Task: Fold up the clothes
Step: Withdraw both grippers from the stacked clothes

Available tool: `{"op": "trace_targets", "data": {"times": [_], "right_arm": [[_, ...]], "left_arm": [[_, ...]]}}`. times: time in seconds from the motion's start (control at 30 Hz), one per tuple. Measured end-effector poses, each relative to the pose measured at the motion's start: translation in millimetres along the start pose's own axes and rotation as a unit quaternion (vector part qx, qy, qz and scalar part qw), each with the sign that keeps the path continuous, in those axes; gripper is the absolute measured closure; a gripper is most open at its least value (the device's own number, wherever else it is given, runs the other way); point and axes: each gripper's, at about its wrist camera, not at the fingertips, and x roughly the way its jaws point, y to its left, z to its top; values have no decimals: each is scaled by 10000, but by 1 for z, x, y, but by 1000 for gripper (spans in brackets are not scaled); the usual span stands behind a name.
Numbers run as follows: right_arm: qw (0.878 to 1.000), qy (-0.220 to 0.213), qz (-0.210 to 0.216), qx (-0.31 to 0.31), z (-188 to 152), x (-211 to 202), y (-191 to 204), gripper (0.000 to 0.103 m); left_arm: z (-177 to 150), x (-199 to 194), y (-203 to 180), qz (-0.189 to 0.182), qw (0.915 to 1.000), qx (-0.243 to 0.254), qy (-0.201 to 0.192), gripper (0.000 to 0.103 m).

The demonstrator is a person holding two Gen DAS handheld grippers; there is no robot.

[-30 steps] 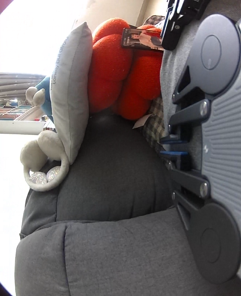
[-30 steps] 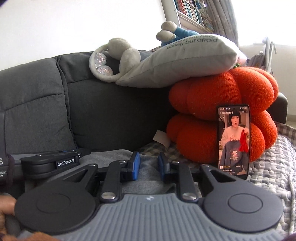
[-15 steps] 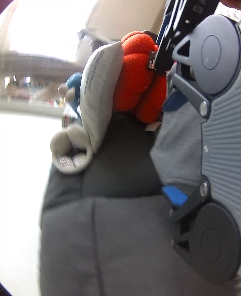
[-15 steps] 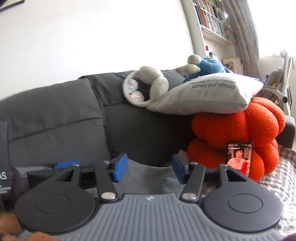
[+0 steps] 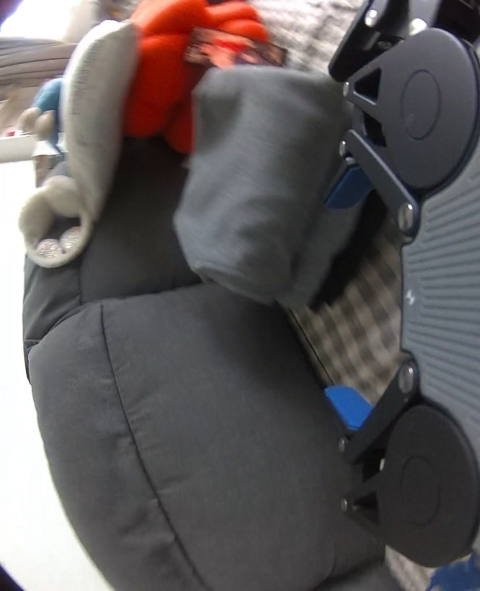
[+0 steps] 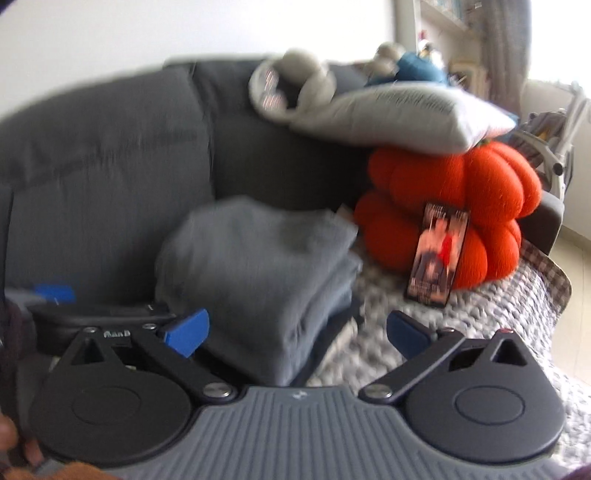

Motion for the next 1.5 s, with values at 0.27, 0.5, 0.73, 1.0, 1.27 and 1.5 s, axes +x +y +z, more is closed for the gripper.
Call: {"op": "trace_targets", "data": {"times": [0.27, 0.5, 0.73, 1.0, 1.27, 1.5], "right_arm": [[9940, 544, 141, -938, -17, 2, 9, 0], [9960, 293, -58, -842, -22, -20, -10, 0], [9968, 33, -40, -803, -24, -40, -25, 0], [9960, 18, -139, -886, -28, -45, -33, 0], [9953, 104, -81, -958, -30, -38, -29, 0], [9946, 63, 42, -1036, -30, -40, -26, 0]], "left_arm": [[-20, -8, 10, 29, 9980, 465, 421, 0], [-29, -14, 5, 244, 9963, 679, 461, 0], [-35, -23, -8, 294, 9938, 949, 493, 0], [-39, -31, -15, 48, 9930, 1045, 555, 0], [-40, -31, -16, -60, 9931, 1013, 586, 0], [-41, -28, -18, -88, 9927, 1032, 621, 0]]}}
